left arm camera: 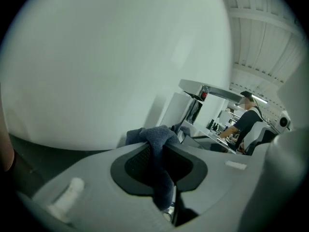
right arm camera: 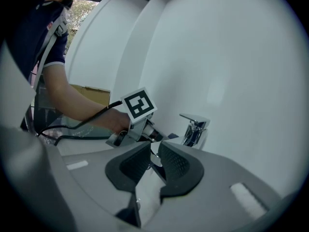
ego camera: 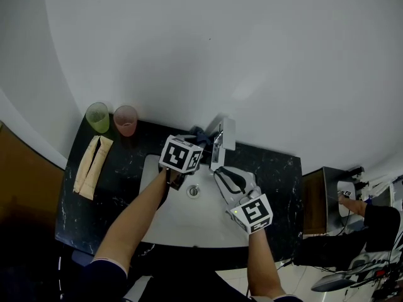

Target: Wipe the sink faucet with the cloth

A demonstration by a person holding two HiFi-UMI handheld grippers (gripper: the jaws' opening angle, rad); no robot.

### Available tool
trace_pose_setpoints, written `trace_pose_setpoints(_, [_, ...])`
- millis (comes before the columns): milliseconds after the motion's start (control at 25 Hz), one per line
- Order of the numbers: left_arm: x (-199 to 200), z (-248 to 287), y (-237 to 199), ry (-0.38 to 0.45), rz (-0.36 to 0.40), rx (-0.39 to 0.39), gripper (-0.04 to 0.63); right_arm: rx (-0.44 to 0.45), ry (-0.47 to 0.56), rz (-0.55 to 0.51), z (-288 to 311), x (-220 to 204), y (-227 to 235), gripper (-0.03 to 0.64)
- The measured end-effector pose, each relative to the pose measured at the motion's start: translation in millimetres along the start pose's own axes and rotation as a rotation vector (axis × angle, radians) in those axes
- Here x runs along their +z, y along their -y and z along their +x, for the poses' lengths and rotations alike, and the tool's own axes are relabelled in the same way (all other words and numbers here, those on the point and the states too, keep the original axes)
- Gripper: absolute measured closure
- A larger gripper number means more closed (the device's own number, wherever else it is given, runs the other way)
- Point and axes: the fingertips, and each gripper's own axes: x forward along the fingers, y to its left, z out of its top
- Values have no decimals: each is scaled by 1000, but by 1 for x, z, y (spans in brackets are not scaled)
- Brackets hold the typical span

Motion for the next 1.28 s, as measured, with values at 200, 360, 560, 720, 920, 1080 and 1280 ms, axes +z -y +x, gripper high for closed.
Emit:
trace_pose_setpoints(200, [18,10,-3,39,-10,-15,535,5,22,6,1,0,-2,551])
trace_pose_setpoints(360, [28,13,-5,74,-50,-36,537,11,14,8,1,0,-2,551])
trace_pose_setpoints(560, [52,-4,7,144,-36,-68,537,13,35,7,0,-1,-1,549])
trace_pose_setpoints(720, [79,-23,26,208,2,-112,537,2,39,3,0,-1,-1,549])
trace_pose_setpoints(920, [105,-55,56,263,93,-151,535,-6,27,18,1,0,-1,559])
trace_pose_setpoints(1080, [108,-84,74,289,180,-127,534,-10,30,29,-6,8,-10,594])
trace_pose_setpoints(1280, [92,-113,86,299,270,-85,534,-44,106,61,-18,28,-18,611])
